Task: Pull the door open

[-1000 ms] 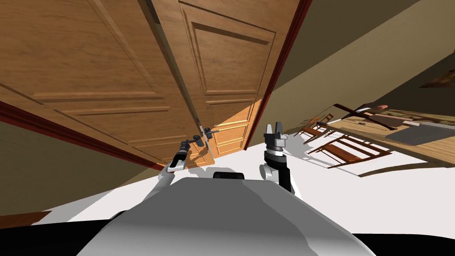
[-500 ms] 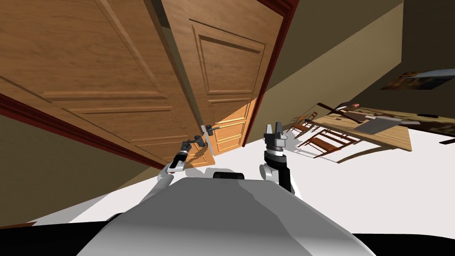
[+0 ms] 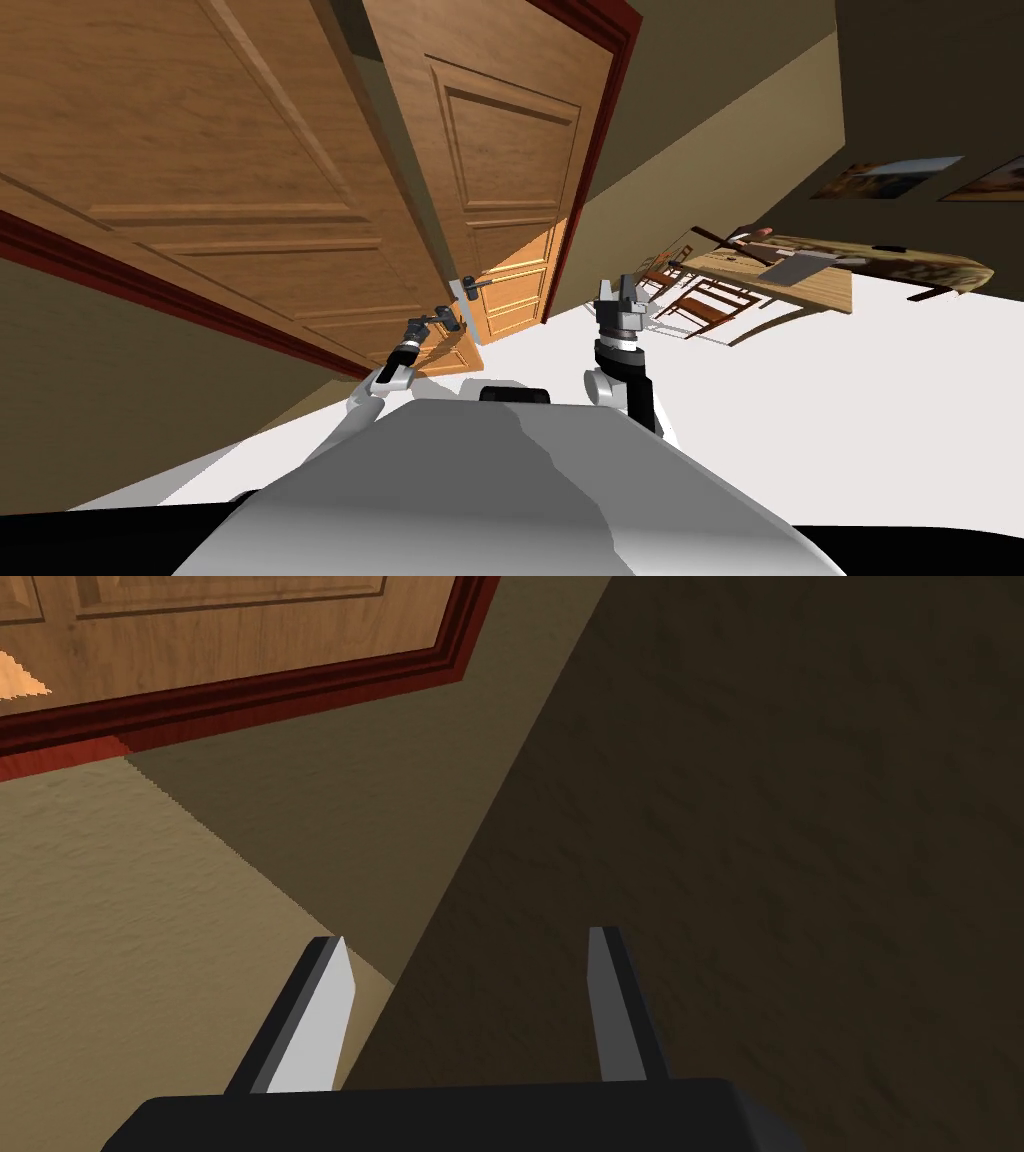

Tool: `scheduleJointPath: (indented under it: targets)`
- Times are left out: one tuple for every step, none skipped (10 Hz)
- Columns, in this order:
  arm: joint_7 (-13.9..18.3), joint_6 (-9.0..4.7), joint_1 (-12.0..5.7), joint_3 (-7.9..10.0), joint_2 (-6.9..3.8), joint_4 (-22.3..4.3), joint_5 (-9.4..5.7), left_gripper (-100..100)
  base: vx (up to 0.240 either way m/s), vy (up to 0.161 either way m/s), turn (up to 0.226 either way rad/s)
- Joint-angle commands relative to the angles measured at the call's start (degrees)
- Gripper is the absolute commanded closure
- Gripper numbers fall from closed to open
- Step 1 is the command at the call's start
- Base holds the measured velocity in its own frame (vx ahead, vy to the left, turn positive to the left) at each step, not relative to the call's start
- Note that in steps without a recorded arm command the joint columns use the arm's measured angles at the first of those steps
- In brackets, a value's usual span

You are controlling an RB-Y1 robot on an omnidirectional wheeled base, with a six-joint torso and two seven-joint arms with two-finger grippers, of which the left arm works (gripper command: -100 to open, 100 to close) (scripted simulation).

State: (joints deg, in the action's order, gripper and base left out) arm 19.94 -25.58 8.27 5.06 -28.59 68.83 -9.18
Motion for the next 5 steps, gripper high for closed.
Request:
scheduleJointPath:
  targets:
    - [1.2, -1.02, 1.07, -1.79, -0.63, 0.8, 0.17, 100, -0.222, 0.051, -0.136]
    - [1.8, -1.63, 1.71, -2.44, -1.17, 1.2, 0.19, 100, -0.207, 0.098, -0.14]
    - [2.3, -2.2, 2.32, -3.04, -1.67, 1.6, 0.22, 100, -0.191, 0.095, -0.14]
    - [3.0, -2.92, 3.08, -3.8, -2.29, 2.1, 0.25, 100, -0.224, 0.059, -0.162]
    - [3.5, -3.39, 3.57, -4.29, -2.7, 2.4, 0.27, 100, -0.225, 0.076, -0.098]
